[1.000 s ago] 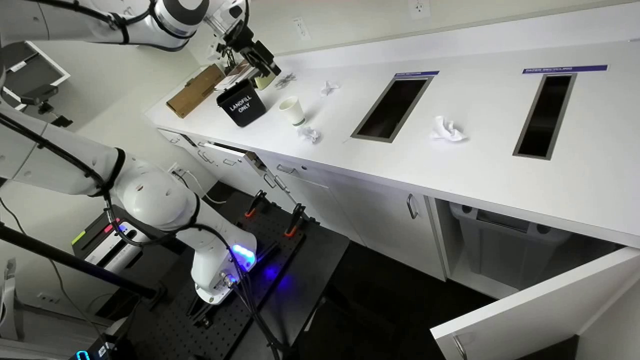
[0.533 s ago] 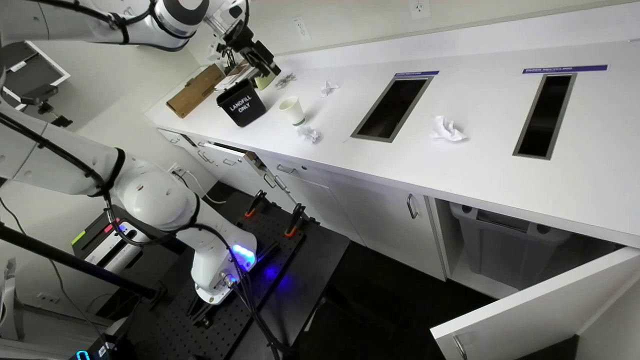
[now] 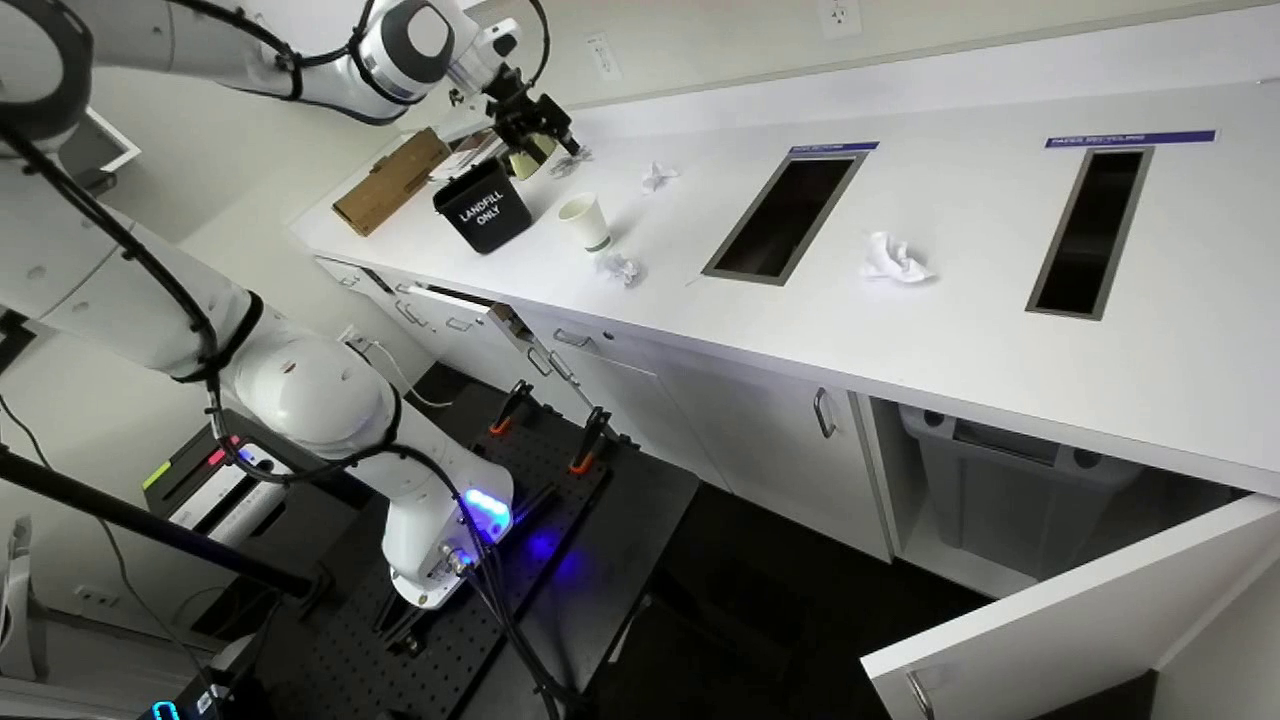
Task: Pour the contents in the cup onto the counter
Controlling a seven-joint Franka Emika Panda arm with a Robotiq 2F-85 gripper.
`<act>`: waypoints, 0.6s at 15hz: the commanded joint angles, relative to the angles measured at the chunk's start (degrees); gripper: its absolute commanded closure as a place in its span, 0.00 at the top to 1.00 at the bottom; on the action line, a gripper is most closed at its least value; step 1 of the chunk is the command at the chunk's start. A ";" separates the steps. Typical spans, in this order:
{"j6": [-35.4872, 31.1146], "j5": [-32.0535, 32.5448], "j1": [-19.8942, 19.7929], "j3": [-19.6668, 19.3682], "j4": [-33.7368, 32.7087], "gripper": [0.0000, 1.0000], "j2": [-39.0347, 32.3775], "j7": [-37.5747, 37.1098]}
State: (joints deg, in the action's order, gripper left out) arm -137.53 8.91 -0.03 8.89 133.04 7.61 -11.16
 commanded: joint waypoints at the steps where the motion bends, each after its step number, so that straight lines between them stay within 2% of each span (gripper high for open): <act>1: -2.72 -3.26 1.88 -2.73 -4.09 1.00 -7.26 11.06; 5: -2.94 -7.02 2.33 -3.09 -7.29 1.00 -12.85 23.55; 9: -2.10 -8.01 2.59 -2.43 -9.91 1.00 -16.55 28.38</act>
State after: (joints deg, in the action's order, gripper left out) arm -140.59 2.03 1.90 6.41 125.93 -6.43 13.96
